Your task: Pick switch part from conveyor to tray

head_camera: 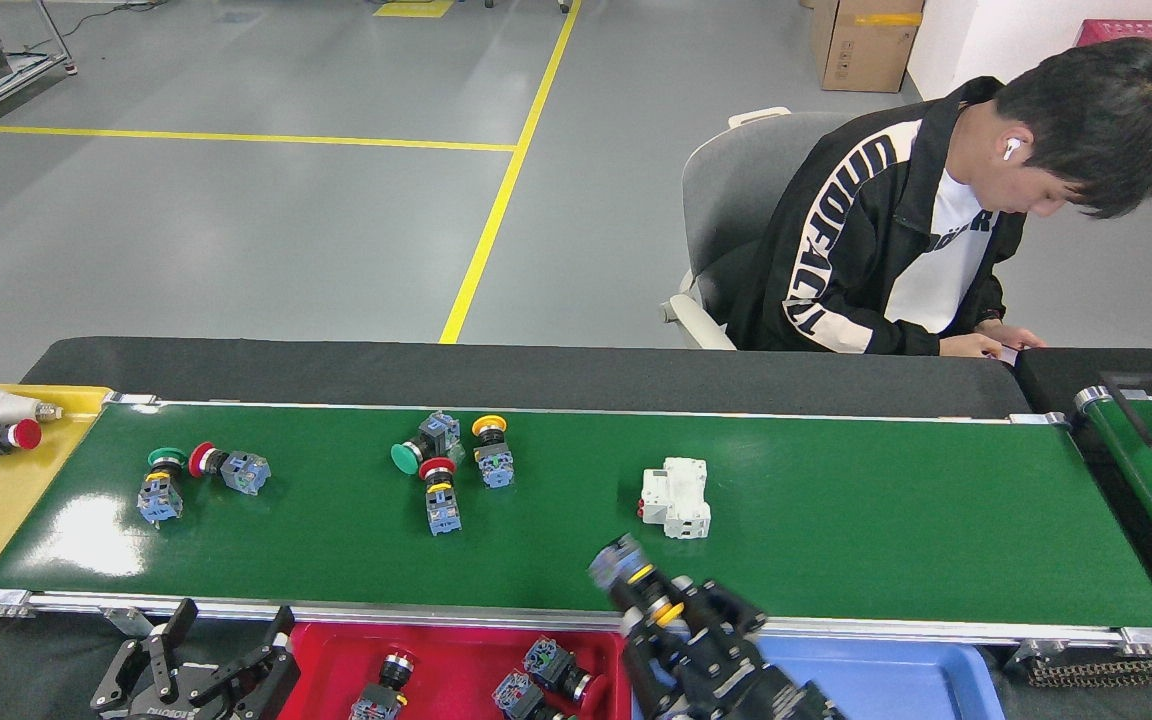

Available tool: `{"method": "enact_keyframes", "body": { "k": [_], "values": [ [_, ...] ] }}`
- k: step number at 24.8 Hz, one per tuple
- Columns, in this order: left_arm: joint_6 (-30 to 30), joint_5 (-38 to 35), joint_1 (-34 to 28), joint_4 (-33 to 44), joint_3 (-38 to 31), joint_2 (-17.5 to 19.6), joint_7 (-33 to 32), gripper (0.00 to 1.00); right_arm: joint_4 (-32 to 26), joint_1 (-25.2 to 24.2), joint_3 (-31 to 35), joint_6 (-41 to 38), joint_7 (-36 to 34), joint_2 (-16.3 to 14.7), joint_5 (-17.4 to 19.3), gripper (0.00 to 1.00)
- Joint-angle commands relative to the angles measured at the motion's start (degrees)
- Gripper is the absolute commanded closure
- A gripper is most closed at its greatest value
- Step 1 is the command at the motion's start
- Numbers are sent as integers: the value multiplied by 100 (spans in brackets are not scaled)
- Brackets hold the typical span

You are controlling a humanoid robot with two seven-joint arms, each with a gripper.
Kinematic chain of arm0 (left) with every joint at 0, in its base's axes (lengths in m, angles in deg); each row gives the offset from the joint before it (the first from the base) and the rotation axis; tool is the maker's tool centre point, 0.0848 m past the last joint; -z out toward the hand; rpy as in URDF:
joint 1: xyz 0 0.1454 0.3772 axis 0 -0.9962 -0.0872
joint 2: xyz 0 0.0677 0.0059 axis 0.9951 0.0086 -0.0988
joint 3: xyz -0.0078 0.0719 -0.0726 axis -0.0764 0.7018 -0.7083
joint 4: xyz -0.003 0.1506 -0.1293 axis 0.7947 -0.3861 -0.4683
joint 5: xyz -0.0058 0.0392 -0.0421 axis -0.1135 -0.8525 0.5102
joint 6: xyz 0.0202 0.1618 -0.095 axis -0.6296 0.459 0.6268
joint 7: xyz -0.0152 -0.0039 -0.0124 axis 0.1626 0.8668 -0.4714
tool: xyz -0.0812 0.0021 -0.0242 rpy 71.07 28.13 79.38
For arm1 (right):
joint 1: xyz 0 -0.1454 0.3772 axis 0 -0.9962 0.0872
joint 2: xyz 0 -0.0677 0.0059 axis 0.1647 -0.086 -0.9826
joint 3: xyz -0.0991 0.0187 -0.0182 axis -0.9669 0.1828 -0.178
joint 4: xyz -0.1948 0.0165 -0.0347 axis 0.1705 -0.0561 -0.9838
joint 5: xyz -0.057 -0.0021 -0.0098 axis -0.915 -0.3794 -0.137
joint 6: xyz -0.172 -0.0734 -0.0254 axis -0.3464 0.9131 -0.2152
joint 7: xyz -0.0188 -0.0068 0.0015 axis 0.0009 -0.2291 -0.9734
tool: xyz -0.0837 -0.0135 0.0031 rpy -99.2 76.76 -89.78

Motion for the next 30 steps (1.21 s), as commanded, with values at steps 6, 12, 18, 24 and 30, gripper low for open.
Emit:
{"method": "enact_keyframes", "body": {
  "k": [6, 12, 18, 24, 30],
  "values": [
    [151, -58, 338, -120, 399, 1, -51, 0, 77, 127, 26, 112, 321, 185, 2, 2],
    [739, -436, 979, -840, 1085, -8, -69, 0, 59, 540, 1256, 1597, 286, 185, -261, 2],
    [1223, -454, 2070, -1922, 1516, 71, -69, 0, 50, 426, 2637, 2116, -373, -158, -613, 2],
    [1364, -480, 2790, -2915, 1516, 115, -51, 1, -134, -523, 3604, 1615, -971, -641, -376, 0],
    [1293, -463, 2861, -3187, 1516, 467, -16, 96, -126, -734, 3981, 1457, -988, -633, -358, 0]
  ]
}}
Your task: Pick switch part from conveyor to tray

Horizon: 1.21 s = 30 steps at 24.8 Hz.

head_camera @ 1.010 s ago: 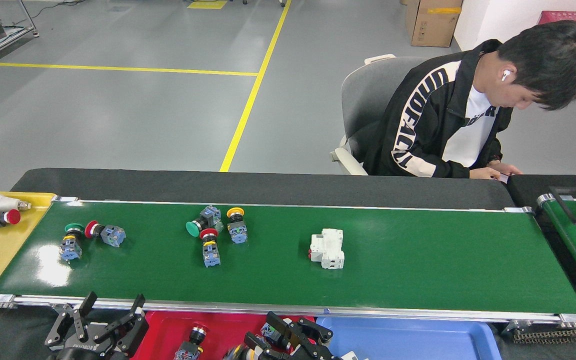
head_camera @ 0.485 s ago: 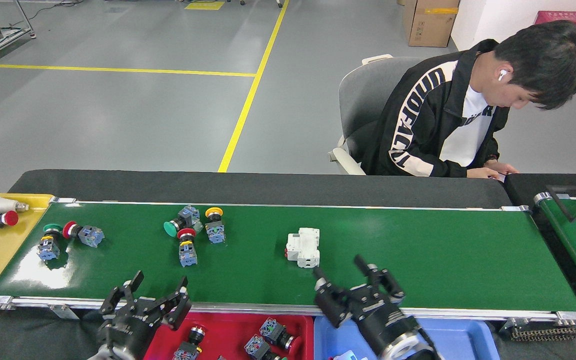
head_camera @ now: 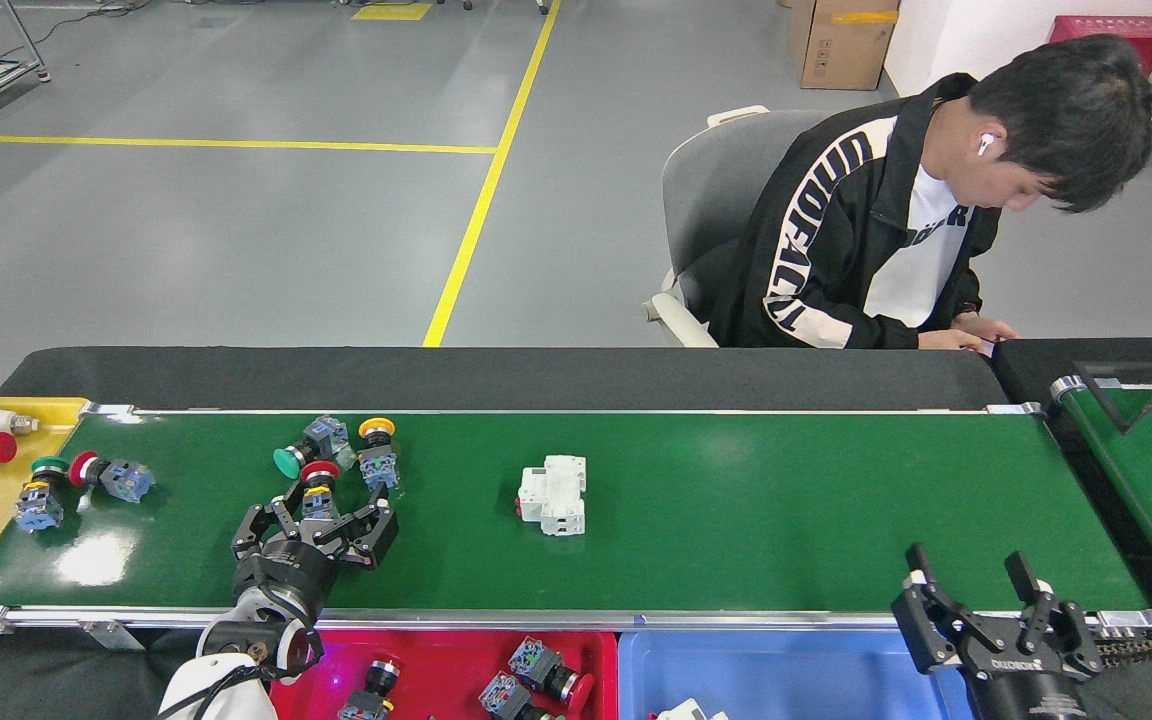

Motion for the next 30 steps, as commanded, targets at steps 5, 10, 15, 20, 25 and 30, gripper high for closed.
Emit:
{"method": "enact_keyframes", "body": {
  "k": [5, 10, 15, 20, 25, 30],
  "values": [
    [-187, 117, -154, 231, -64, 50, 93, 99, -80, 16, 96, -43, -63, -20, 21, 0],
    [-407, 310, -822, 1303, -179, 59, 102, 99, -80, 16, 228, -34, -63, -20, 30, 0],
    [-1014, 328, -2624, 3474, -258, 6, 110, 98, -62, 16, 290, -34, -72, -20, 30, 0],
    [-1927, 336, -3468, 3843, 155, 50, 172, 74, -62, -28, 342, -34, -72, -20, 30, 0],
    [-2341, 319, -3433, 3843, 164, -12, 163, 0, -62, -19, 386, -34, -72, -3, 30, 0],
    [-2306, 345, -3433, 3843, 85, -73, 163, 0, -97, -28, 413, -78, -80, 6, 30, 0]
  ]
}}
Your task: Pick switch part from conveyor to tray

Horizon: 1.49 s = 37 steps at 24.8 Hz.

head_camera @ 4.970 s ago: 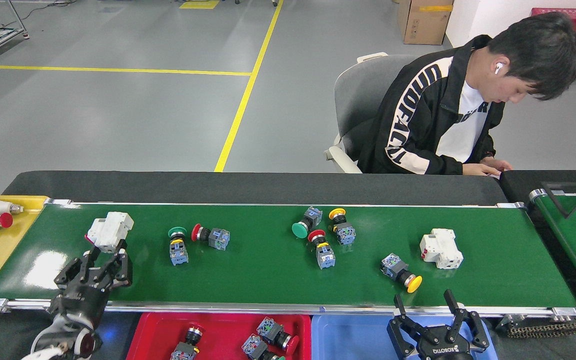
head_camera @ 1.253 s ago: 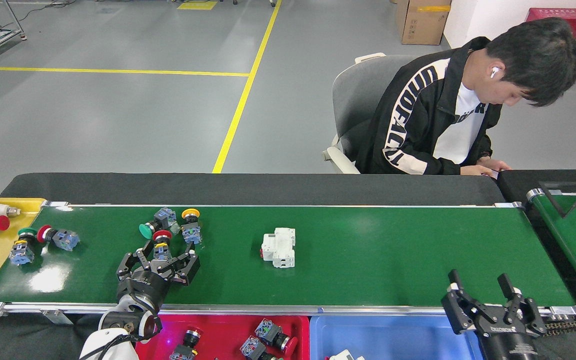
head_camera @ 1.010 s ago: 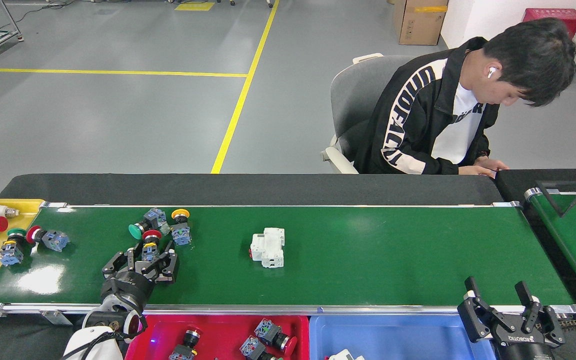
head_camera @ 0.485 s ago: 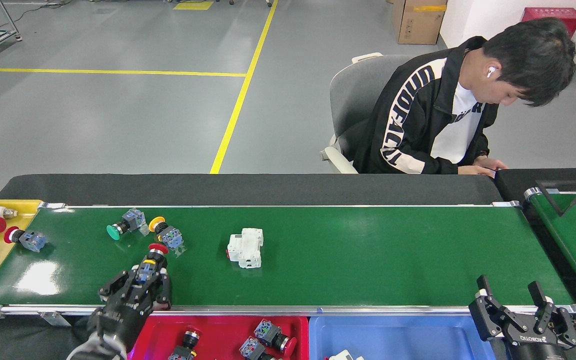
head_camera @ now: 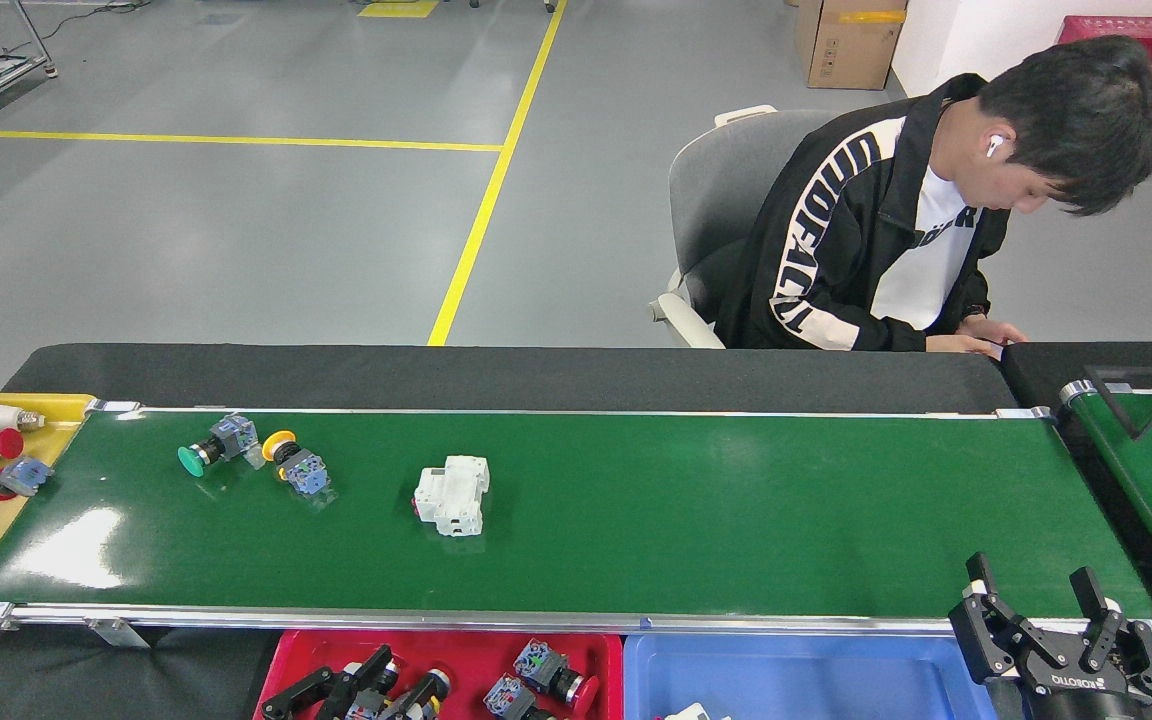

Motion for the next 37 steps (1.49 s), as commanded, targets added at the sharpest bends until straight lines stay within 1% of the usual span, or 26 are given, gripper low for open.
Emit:
{"method": "enact_keyframes", "body": {
  "k": [1, 3, 6, 8, 10, 11, 13, 15, 16, 17, 19, 22, 25, 31, 37],
  "values": [
    [7, 49, 49, 76, -172, -82, 57, 0, -98, 0, 26, -80, -49, -7, 15, 0],
    [7, 102, 66, 76, -577, -319, 48, 0, -98, 9, 17, -80, -58, -7, 7, 0],
    [7, 225, 66, 76, -1376, -715, 13, 0, -98, 35, -9, -80, -49, -16, -20, 0],
    [95, 251, 84, 76, -1772, -829, 13, 0, -98, 44, -9, -80, -58, 10, -20, 0],
    [525, 260, 93, 76, -1948, -838, 4, 0, -98, 17, -18, -132, -154, 37, -20, 0],
    [737, 260, 93, 76, -1957, -829, -5, 0, -98, -18, -44, -220, -234, 45, -11, 0],
    [1158, 260, 93, 67, -1948, -794, -5, 0, -98, -185, -71, -729, -383, 72, -20, 0],
    [1220, 260, 93, 67, -1939, -794, -5, 0, -98, -334, -71, -1082, -427, 142, -20, 0],
    [1229, 251, 145, 67, -1921, -794, -5, 0, -98, -396, -71, -1126, -418, 195, -20, 0],
    [1229, 207, 242, 67, -1913, -785, -5, 0, -98, -413, -71, -1117, -418, 212, -20, 0],
    [1255, 49, 672, -109, -1772, -776, -14, 0, -98, -413, -71, -1108, -409, 221, -20, 0],
    [1545, -408, 1349, -830, -1535, -768, -14, 0, -98, -413, -71, -1117, -409, 256, -20, 0],
    [1721, -584, 1903, -1550, -1447, -750, -5, 0, -98, -370, -79, -1117, -401, 248, -37, 0],
    [1818, -830, 2483, -2262, -1447, -732, 39, 0, -98, -413, -79, -1161, -401, 379, -46, 0],
    [1818, -848, 2676, -2394, -1447, -732, 39, 0, -98, -369, -79, -1143, -392, 423, -55, 1]
  ]
}}
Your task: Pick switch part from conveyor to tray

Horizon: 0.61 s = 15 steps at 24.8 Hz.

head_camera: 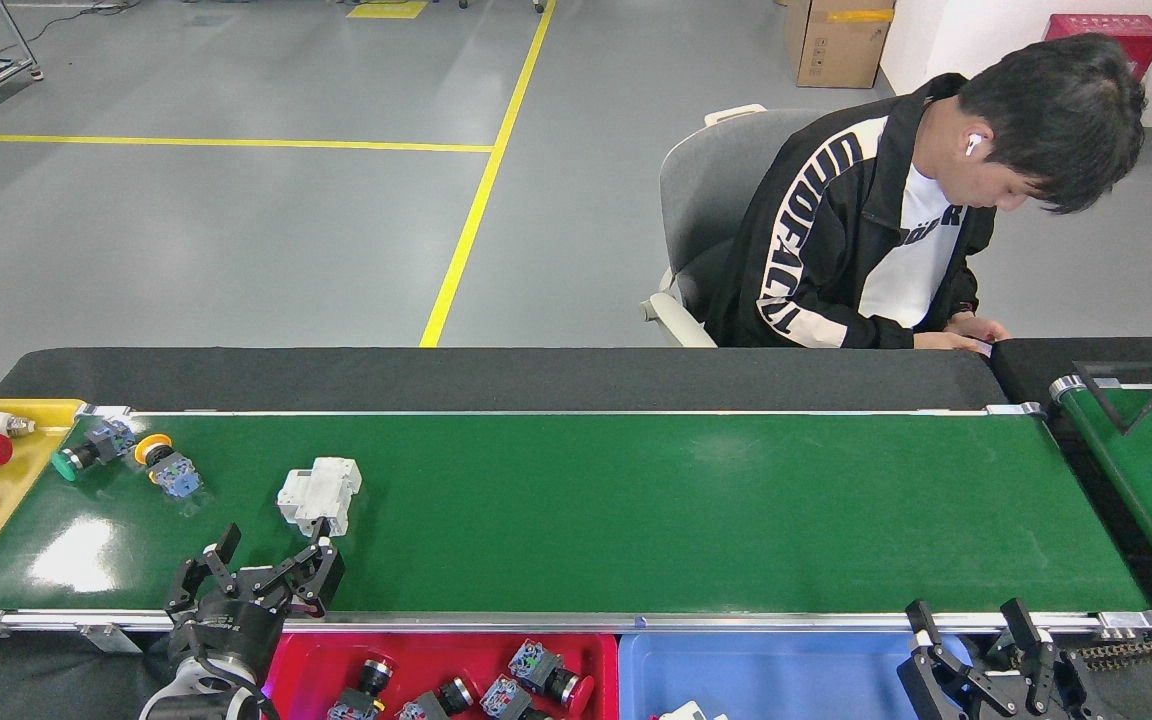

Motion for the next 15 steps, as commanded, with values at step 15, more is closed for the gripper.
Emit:
{"method": "enact_keyframes", "body": {
  "k": [15],
  "values": [
    [586, -82, 1115, -1473, 32, 449, 66, 0, -84, 30, 9, 4, -40, 9, -29, 1]
  ]
}}
